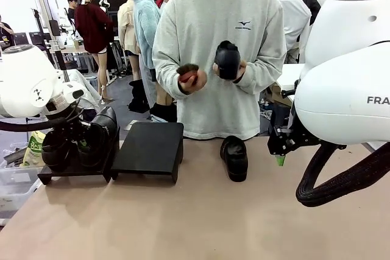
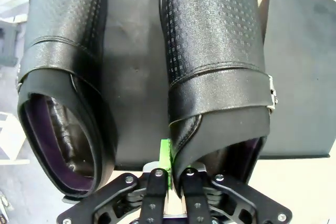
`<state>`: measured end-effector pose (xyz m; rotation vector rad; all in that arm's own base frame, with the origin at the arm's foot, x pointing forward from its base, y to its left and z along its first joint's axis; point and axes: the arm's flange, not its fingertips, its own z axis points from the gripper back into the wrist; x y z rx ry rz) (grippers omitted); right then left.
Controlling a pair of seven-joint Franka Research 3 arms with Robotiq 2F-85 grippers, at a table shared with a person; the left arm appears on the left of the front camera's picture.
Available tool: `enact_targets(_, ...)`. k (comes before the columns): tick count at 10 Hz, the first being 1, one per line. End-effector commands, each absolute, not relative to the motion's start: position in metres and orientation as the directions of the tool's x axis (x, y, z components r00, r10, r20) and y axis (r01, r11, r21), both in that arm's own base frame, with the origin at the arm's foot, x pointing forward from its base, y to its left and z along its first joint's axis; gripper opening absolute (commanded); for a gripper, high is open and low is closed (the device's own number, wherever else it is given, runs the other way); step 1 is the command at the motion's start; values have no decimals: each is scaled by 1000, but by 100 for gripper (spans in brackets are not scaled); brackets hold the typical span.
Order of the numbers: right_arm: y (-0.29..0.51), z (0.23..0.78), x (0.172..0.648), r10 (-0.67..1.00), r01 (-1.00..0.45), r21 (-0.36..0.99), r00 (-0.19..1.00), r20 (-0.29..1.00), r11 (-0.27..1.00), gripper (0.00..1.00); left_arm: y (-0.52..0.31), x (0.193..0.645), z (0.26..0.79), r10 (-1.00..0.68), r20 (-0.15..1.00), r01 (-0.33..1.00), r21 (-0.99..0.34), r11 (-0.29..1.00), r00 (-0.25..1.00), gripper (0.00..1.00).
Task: Organize the shoes by placing them on the stand.
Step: Place the Shoe from the middle of the table onto the Shoes Stand.
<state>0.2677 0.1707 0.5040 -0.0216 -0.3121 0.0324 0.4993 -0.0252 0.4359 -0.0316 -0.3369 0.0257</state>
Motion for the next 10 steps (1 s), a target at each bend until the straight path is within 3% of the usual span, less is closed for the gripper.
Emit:
enact_targets(1, 171, 500, 269, 40, -42, -1, 952, 304, 999, 100, -25, 506, 436, 42, 346, -46, 4, 999, 937, 32)
enact_targets(4, 171, 500, 269, 40, -42, -1, 952, 304, 999, 100, -23, 507, 436, 50, 344, -56, 8, 998, 938, 92)
enact_targets(5, 171, 500, 269, 40, -42, -1, 952, 304, 999, 100, -26, 505, 439, 44, 354, -56, 24, 998, 934, 100)
enact_targets(10, 171, 500, 269, 40, -42, -1, 952, 304, 999, 100, -42, 492, 475, -8, 372, 3, 13, 1000, 928, 100)
